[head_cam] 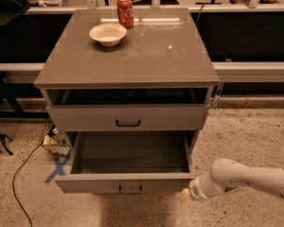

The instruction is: Close middle drawer

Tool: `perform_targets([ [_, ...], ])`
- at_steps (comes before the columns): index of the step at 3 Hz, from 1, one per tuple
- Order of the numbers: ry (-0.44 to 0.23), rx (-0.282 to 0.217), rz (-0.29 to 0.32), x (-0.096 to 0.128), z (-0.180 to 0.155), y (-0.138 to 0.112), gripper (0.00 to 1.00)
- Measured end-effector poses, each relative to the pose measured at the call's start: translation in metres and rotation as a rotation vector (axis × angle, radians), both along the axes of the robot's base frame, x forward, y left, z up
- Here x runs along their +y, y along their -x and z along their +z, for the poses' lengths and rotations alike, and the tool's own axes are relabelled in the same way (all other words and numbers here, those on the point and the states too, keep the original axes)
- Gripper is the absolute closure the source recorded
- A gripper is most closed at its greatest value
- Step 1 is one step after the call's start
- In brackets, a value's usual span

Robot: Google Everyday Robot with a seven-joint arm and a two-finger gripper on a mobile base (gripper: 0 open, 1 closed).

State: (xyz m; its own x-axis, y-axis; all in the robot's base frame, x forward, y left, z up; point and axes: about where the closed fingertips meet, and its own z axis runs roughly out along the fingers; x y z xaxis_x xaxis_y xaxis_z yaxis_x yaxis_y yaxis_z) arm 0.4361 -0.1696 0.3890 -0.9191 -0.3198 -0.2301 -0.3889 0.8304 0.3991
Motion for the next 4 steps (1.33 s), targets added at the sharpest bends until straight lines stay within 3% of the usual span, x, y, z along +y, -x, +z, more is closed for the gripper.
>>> perform_targets([
  [1, 0.000, 0.000, 0.000, 0.000, 0.000, 0.000, 1.00],
  [2, 0.001, -0.043, 0.008, 0.006, 0.002, -0.015, 1.00],
  [3, -0.010, -0.126, 0.004, 0.018, 0.008, -0.045, 1.00],
  [4, -0.010, -0.129, 0.004, 0.019, 0.008, -0.046, 1.00],
])
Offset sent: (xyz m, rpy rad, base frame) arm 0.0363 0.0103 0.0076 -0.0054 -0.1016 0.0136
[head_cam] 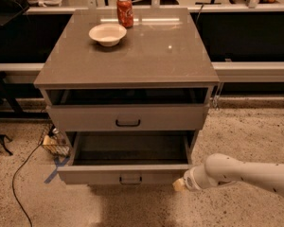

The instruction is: Close middle drawer

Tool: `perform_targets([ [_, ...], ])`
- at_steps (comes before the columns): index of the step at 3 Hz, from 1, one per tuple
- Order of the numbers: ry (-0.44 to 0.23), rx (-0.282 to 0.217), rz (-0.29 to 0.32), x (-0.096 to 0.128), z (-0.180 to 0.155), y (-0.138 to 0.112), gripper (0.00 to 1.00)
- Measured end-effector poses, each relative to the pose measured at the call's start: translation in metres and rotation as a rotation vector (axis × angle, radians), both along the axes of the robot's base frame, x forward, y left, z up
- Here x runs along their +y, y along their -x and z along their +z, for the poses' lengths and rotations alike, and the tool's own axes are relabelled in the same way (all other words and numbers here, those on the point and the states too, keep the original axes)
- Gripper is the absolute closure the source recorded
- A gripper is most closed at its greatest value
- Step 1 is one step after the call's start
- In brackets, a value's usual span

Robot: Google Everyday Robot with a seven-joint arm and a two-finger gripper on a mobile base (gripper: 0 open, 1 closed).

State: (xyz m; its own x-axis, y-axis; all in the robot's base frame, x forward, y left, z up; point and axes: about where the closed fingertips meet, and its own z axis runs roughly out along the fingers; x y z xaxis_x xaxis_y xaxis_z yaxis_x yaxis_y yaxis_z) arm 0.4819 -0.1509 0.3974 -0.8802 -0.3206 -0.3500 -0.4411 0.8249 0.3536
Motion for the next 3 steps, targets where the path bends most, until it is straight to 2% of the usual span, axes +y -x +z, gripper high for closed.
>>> perform_targets([
  [1, -0.047, -0.145, -0.033, 0.023, 0.019, -0.054, 1.00],
  [2, -0.047, -0.145, -0.033, 0.023, 0.019, -0.052, 1.00],
  [3, -0.080, -0.226, -0.048, 0.038, 0.033, -0.094, 1.00],
])
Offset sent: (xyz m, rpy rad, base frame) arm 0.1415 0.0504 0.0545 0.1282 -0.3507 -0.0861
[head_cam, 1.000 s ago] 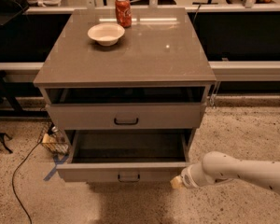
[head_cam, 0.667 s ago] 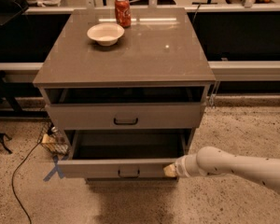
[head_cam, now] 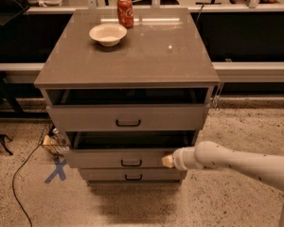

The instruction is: Close middle drawer

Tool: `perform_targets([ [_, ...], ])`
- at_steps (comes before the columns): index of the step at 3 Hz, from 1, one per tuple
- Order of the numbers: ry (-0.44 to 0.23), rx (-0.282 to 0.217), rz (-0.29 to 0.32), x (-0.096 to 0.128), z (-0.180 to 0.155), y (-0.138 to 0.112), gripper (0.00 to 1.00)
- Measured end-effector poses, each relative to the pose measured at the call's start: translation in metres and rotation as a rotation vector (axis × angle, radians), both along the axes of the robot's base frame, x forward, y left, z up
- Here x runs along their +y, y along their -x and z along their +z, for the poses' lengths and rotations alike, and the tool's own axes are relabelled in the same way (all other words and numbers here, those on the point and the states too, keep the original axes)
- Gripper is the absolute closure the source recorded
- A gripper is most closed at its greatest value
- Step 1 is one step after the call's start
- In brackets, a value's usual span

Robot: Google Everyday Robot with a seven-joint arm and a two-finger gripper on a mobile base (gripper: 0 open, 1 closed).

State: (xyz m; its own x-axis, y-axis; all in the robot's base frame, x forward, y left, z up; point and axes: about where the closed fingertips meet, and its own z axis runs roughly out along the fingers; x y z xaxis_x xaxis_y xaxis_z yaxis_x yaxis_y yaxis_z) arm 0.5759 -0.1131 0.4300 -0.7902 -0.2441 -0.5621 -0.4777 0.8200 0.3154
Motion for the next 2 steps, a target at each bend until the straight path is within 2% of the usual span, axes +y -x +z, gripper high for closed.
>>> perform_targets([
  [1, -0.027, -0.056, -0.003, 0.0160, 0.0091, -0.0358, 1.00],
  [2, -0.027, -0.056, -0.003, 0.0160, 0.0091, -0.0353, 1.00],
])
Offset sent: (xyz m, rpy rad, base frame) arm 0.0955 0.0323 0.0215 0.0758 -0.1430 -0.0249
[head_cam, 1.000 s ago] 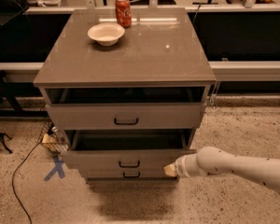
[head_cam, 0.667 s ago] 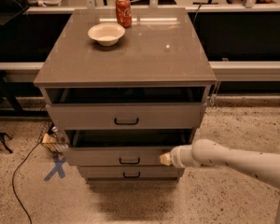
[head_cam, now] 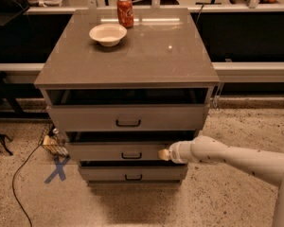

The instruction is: Close middle drawer

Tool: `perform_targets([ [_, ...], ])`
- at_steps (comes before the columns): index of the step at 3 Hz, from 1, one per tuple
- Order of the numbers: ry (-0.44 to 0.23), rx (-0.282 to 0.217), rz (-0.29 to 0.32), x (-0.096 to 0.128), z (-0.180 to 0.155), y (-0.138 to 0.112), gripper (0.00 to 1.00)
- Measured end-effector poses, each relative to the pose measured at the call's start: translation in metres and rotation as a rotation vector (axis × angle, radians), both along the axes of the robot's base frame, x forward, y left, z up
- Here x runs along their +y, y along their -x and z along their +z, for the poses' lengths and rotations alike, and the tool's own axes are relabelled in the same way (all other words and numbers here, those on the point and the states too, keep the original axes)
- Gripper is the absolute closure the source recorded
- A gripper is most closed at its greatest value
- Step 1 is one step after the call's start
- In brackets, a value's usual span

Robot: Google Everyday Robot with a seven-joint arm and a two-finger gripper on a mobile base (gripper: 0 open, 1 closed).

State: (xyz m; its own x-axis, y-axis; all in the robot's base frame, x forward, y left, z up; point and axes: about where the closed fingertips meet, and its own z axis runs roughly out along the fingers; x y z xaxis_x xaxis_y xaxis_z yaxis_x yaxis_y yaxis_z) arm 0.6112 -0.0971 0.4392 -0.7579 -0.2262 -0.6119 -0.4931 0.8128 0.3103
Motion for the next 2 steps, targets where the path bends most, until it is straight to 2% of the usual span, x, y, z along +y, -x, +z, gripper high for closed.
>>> perform_targets([
  [1, -0.012, -0.013, -0.019, -0.015, 0.000, 0.010, 1.00],
  [2, -0.034, 0.001, -0.060, -0.044, 0.000, 0.044, 1.00],
])
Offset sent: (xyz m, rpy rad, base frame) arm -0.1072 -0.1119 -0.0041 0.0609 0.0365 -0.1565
